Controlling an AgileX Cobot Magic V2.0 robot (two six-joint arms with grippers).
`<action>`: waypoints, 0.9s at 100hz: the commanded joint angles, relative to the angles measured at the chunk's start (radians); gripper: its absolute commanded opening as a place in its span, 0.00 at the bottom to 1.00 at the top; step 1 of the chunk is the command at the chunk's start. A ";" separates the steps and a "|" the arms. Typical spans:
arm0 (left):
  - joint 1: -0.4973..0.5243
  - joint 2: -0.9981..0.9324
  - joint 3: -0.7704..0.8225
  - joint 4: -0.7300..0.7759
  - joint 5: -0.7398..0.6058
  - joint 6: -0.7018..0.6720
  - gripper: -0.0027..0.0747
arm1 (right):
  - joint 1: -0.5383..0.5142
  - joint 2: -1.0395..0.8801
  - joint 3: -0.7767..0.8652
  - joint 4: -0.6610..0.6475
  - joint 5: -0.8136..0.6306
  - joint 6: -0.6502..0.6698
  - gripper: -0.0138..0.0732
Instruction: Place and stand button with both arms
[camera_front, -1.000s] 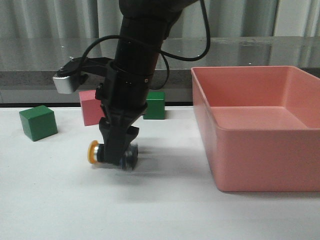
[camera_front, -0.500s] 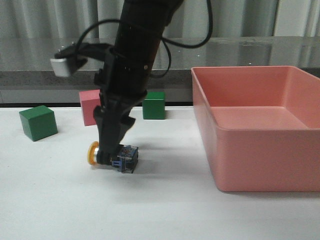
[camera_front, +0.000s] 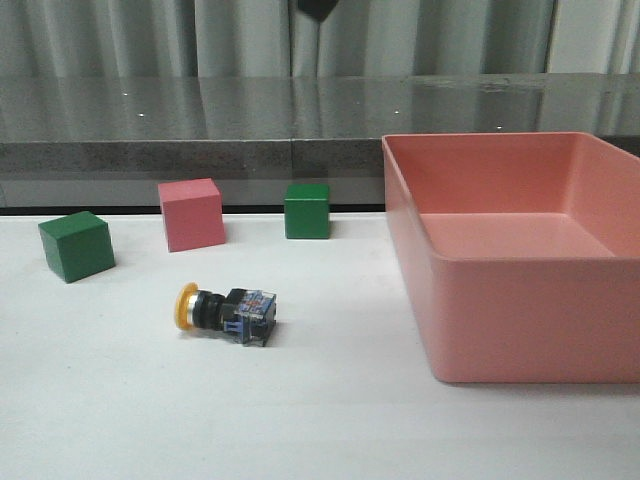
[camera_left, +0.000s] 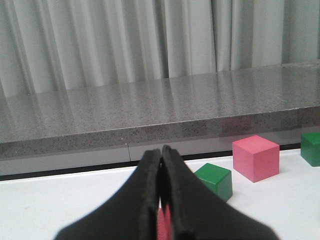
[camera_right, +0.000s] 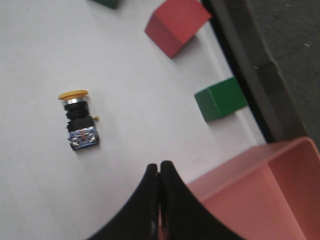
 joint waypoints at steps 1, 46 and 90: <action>0.003 -0.028 0.028 -0.009 -0.081 -0.011 0.01 | -0.048 -0.109 -0.032 -0.018 -0.011 0.084 0.09; 0.003 -0.028 0.028 -0.009 -0.081 -0.011 0.01 | -0.357 -0.559 0.487 -0.021 -0.382 0.238 0.09; 0.003 -0.028 0.028 -0.009 -0.081 -0.011 0.01 | -0.476 -1.066 1.265 -0.020 -0.865 0.259 0.09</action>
